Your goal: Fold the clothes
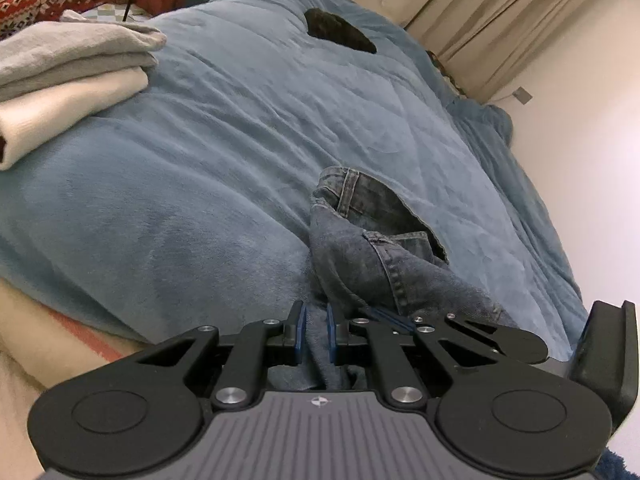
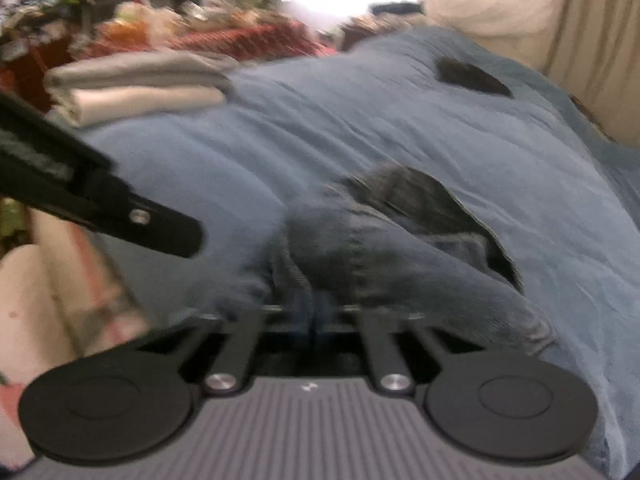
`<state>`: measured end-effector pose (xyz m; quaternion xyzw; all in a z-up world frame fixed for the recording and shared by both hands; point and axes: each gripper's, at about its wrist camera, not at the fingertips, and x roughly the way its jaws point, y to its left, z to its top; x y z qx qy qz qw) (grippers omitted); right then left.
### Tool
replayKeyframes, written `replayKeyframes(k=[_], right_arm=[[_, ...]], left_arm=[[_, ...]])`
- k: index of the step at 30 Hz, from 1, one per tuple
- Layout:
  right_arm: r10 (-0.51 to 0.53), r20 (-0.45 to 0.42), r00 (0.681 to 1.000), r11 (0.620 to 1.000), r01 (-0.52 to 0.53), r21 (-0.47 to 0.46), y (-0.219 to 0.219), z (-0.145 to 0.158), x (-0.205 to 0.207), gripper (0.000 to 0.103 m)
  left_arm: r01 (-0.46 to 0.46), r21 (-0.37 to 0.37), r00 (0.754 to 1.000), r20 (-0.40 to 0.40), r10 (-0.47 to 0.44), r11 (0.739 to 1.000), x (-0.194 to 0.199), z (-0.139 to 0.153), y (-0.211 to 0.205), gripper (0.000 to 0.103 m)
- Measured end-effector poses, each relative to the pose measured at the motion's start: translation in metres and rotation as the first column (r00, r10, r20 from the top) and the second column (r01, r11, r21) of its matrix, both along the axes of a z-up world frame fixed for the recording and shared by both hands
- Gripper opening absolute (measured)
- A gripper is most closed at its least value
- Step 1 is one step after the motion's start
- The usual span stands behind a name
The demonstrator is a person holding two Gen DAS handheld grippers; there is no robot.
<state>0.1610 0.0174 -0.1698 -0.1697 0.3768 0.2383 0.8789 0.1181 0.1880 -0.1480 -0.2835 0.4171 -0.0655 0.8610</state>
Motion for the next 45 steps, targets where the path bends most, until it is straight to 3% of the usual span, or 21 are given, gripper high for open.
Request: replayKeyframes(k=[3, 8, 13, 17, 21, 25, 28, 29, 31, 37, 40, 45], right_arm=[[-0.045, 0.015, 0.999, 0.998, 0.045, 0.053, -0.018, 0.016, 0.001, 0.001], [-0.171, 0.121, 0.978, 0.982, 0.16, 0.096, -0.066, 0.056, 0.001, 0.001], [-0.345, 0.183, 0.921, 0.937, 0.326, 0.128, -0.138, 0.085, 0.011, 0.0], [-0.469, 0.229, 0.853, 0.883, 0.449, 0.134, -0.196, 0.094, 0.013, 0.0], [-0.578, 0.193, 0.793, 0.816, 0.561, 0.14, -0.26, 0.084, 0.015, 0.001], [-0.635, 0.07, 0.769, 0.767, 0.617, 0.176, -0.317, 0.061, 0.008, 0.002], [-0.645, -0.015, 0.764, 0.74, 0.63, 0.237, -0.349, 0.05, -0.001, 0.006], [-0.645, -0.03, 0.764, 0.734, 0.63, 0.256, -0.357, 0.05, -0.003, 0.012], [-0.645, -0.036, 0.763, 0.728, 0.629, 0.273, -0.365, 0.052, -0.006, 0.014], [-0.61, 0.018, 0.792, 0.767, 0.584, 0.264, -0.349, 0.077, 0.018, 0.028], [-0.577, 0.023, 0.817, 0.791, 0.551, 0.265, -0.338, 0.085, 0.051, 0.033], [-0.525, -0.014, 0.851, 0.818, 0.509, 0.268, -0.337, 0.093, 0.101, 0.04]], left_arm=[[0.013, -0.015, 1.0, -0.013, -0.013, 1.0, 0.006, -0.003, -0.005, 0.009], [0.043, -0.001, 0.999, -0.004, -0.043, 0.999, 0.011, 0.001, -0.019, 0.009], [0.069, 0.03, 0.998, 0.006, -0.069, 0.997, 0.014, 0.011, -0.039, 0.009], [0.09, 0.078, 0.996, 0.019, -0.091, 0.993, 0.015, 0.019, -0.058, 0.013], [0.1, 0.118, 0.994, 0.019, -0.103, 0.988, 0.018, 0.023, -0.075, 0.017], [0.096, 0.146, 0.995, 0.01, -0.099, 0.985, 0.023, 0.025, -0.081, 0.017], [0.083, 0.151, 0.997, 0.0, -0.083, 0.985, 0.025, 0.025, -0.076, 0.019], [0.075, 0.148, 0.997, -0.005, -0.075, 0.986, 0.026, 0.026, -0.073, 0.02], [0.056, 0.124, 0.998, -0.013, -0.055, 0.991, 0.029, 0.026, -0.064, 0.02], [-0.008, 0.111, 0.999, 0.038, 0.004, 0.994, 0.037, 0.041, -0.043, 0.026], [-0.001, 0.138, 0.999, 0.05, -0.006, 0.99, 0.051, 0.043, -0.042, 0.028], [0.042, 0.157, 0.999, -0.008, -0.041, 0.987, 0.088, 0.026, -0.044, 0.029]])
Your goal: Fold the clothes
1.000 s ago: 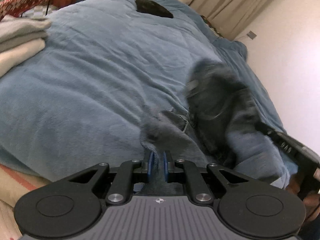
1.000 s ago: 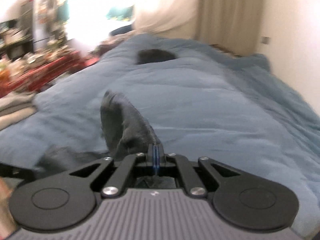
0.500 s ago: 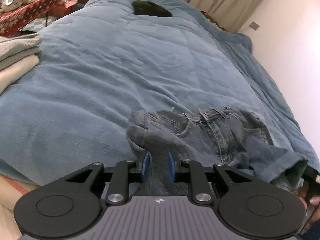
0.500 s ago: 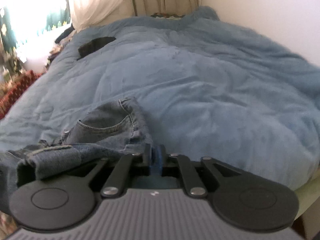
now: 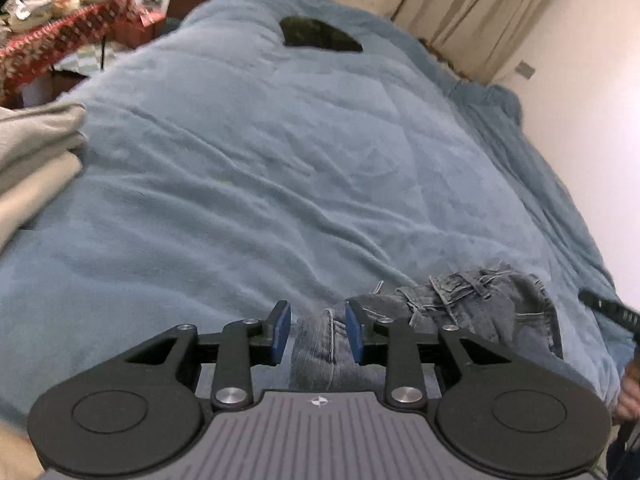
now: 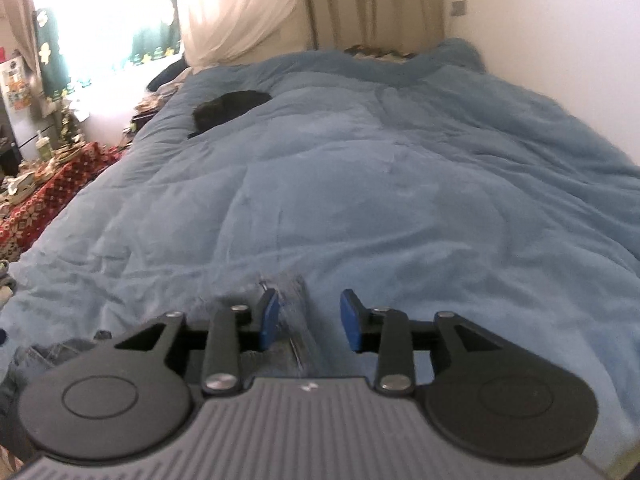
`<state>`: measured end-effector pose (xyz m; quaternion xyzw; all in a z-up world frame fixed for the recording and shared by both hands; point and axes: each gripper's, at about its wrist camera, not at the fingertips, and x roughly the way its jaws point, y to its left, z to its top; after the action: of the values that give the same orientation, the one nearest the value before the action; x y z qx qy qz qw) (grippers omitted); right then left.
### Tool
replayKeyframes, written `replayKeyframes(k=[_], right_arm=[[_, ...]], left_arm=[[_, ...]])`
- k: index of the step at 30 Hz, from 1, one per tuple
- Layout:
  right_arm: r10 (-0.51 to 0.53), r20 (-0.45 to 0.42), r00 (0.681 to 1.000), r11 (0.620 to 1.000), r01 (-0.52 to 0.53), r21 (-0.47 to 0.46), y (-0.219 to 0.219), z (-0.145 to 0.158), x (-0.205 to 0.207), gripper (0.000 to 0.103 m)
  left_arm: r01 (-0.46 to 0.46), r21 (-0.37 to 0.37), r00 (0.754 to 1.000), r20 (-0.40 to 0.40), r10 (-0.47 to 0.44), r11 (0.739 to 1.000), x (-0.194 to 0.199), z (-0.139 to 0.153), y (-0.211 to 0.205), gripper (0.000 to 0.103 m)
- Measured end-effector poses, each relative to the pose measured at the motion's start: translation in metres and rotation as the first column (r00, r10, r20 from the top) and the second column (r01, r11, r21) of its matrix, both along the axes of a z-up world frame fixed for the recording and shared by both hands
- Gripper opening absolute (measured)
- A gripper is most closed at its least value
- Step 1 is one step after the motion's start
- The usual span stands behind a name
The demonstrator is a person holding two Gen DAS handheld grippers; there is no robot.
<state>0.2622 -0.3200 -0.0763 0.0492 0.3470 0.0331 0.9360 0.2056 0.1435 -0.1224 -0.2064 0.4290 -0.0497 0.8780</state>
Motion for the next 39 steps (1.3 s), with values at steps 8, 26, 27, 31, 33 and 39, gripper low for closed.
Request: replayKeyframes(k=[8, 26, 27, 31, 33, 39], right_arm=[[0.04, -0.158, 0.987, 0.998, -0.033, 0.048, 0.008, -0.042, 0.074, 0.042], [0.108, 0.017, 0.994, 0.994, -0.108, -0.014, 0.038, -0.01, -0.034, 0.009], [0.112, 0.016, 0.994, 0.994, -0.112, -0.019, 0.037, -0.009, -0.046, 0.009], [0.103, -0.022, 0.994, 0.995, -0.103, -0.012, 0.03, -0.017, -0.088, 0.009], [0.09, -0.047, 0.995, 0.996, -0.09, -0.007, 0.027, -0.027, -0.106, 0.01], [0.074, -0.082, 0.994, 0.997, -0.072, 0.033, 0.019, -0.045, -0.138, 0.01]], left_arm=[[0.008, -0.046, 0.996, -0.084, -0.012, 0.999, 0.014, -0.026, -0.013, 0.034], [0.22, -0.118, 0.975, 0.058, -0.214, 0.968, -0.05, 0.017, -0.059, 0.012], [0.243, -0.128, 0.97, 0.046, -0.239, 0.962, -0.055, 0.014, -0.063, 0.012], [0.307, -0.106, 0.951, -0.012, -0.31, 0.946, -0.073, -0.004, -0.08, 0.012], [0.312, -0.1, 0.948, -0.032, -0.316, 0.945, -0.078, -0.01, -0.082, 0.012], [0.328, -0.224, 0.935, -0.063, -0.35, 0.918, -0.076, -0.019, -0.08, 0.012]])
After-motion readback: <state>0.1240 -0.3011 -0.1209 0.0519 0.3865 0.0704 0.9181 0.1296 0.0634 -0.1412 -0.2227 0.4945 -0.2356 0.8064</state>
